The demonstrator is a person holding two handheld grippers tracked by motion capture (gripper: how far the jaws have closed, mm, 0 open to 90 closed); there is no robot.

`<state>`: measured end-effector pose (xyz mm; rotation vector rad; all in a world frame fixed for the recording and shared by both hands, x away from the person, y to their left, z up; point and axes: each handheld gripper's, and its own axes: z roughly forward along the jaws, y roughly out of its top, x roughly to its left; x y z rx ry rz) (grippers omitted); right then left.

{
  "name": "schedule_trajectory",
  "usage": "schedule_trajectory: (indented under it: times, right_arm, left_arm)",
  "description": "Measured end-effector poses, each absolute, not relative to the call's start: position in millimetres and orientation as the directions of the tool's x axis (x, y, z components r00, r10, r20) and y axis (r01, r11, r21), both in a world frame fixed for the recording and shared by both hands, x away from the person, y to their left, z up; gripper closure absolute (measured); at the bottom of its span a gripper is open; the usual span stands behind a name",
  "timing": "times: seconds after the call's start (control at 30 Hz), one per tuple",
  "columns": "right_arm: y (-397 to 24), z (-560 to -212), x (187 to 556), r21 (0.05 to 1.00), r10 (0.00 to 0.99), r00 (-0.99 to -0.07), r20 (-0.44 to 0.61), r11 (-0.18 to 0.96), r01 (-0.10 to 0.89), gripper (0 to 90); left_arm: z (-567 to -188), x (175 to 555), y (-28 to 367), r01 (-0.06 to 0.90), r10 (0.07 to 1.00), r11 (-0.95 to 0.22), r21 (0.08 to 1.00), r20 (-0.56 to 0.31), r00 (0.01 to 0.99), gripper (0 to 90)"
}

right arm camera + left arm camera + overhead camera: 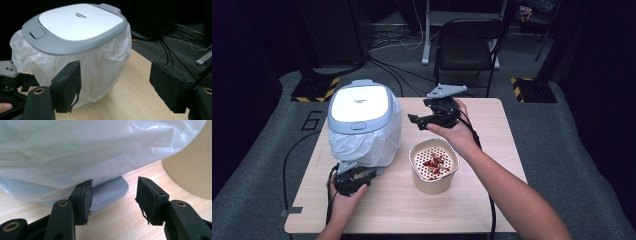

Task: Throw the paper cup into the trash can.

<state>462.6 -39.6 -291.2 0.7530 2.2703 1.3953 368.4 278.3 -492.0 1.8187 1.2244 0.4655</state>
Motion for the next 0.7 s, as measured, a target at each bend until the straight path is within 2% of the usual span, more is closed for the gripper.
schedule_trajectory:
  times: [0.03,0.3,0.43,0.7]
  right_arm:
    - [-46,-294,462,0.9,0.615,-0.787,-0.043,0.365,0.236,25.0]
    - [-72,-310,454,0.898,0.649,-0.759,-0.048,0.36,0.252,25.0]
    - [-84,-316,448,0.898,0.667,-0.743,-0.056,0.358,0.254,25.0]
    - [-109,-327,436,0.89,0.706,-0.705,-0.069,0.362,0.275,25.0]
  left_arm:
    - [-492,365,274,0.591,0.893,-0.045,0.805,-0.234,0.386,46.5]
    - [-488,362,285,0.608,0.888,-0.057,0.792,-0.238,0.394,45.9]
    - [-483,360,296,0.556,0.888,-0.117,0.823,-0.164,0.43,45.4]
    - [-482,355,306,0.578,0.896,-0.077,0.812,-0.198,0.398,45.2]
